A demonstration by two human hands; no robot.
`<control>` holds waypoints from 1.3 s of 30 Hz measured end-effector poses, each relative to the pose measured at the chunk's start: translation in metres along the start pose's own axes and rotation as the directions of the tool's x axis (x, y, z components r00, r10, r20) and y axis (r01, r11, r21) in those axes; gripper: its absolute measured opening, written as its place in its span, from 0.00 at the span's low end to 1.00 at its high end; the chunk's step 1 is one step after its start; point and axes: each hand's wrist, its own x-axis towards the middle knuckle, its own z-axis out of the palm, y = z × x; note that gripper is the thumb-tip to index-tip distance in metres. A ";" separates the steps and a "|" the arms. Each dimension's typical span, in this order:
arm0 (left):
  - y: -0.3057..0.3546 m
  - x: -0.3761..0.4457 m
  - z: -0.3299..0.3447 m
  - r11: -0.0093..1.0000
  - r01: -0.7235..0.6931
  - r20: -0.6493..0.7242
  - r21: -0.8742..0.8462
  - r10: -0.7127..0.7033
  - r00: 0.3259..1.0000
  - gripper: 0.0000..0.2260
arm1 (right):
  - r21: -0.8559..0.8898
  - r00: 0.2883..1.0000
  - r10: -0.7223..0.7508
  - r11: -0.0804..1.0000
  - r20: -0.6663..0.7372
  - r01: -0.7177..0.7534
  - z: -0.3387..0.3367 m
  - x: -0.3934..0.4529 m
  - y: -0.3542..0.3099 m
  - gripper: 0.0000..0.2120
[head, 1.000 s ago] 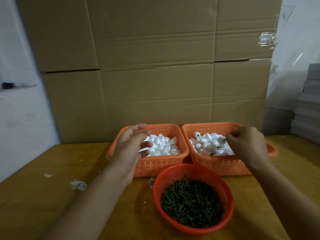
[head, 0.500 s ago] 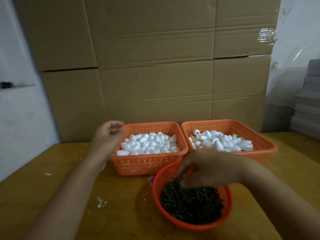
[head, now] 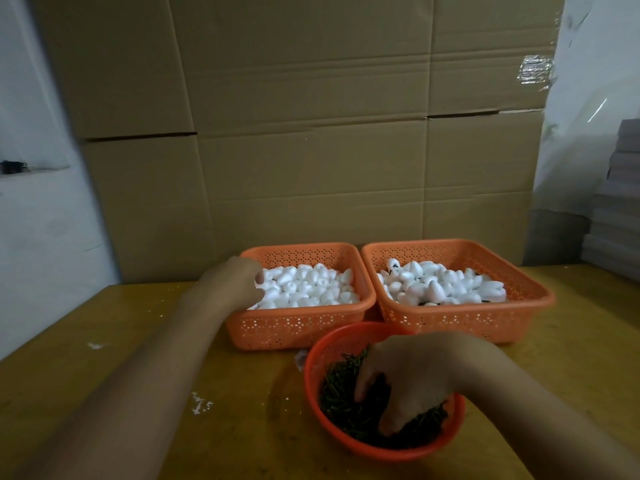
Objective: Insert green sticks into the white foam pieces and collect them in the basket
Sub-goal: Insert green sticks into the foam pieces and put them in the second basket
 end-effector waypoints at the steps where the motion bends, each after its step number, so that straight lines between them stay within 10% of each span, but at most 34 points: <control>1: 0.006 0.001 -0.006 0.991 -0.008 0.048 0.130 0.001 0.999 0.12 | 0.001 1.000 -0.001 1.000 0.000 0.001 0.000 0.000 0.000 0.23; 5: 0.024 0.005 -0.020 0.920 -0.060 0.233 0.387 -0.034 0.972 0.15 | 0.015 1.000 0.000 1.000 -0.014 0.000 0.001 0.000 -0.001 0.22; 13: 0.021 0.003 -0.010 0.936 -0.077 0.286 0.343 -0.027 0.958 0.14 | 0.027 1.000 -0.002 1.000 -0.022 0.002 0.003 0.002 0.001 0.21; 19: 0.018 0.008 -0.013 0.992 -0.129 -0.063 -0.006 0.129 0.990 0.09 | 0.025 1.000 0.000 1.000 -0.012 0.000 0.003 0.003 0.001 0.21; 23: 0.041 -0.018 -0.011 0.635 -0.263 -0.236 -0.726 0.129 0.963 0.08 | 0.020 1.000 -0.006 1.000 -0.009 0.006 0.003 0.003 0.001 0.21; 27: 0.062 -0.049 -0.010 0.316 -0.338 -0.305 -0.886 0.150 0.940 0.07 | 0.016 1.000 -0.006 1.000 -0.011 0.007 0.003 0.003 0.001 0.21; 39: 0.084 -0.073 -0.012 0.276 -0.435 -0.387 -0.857 0.212 0.897 0.12 | 0.023 1.000 -0.008 1.000 -0.016 0.008 0.003 0.003 0.003 0.22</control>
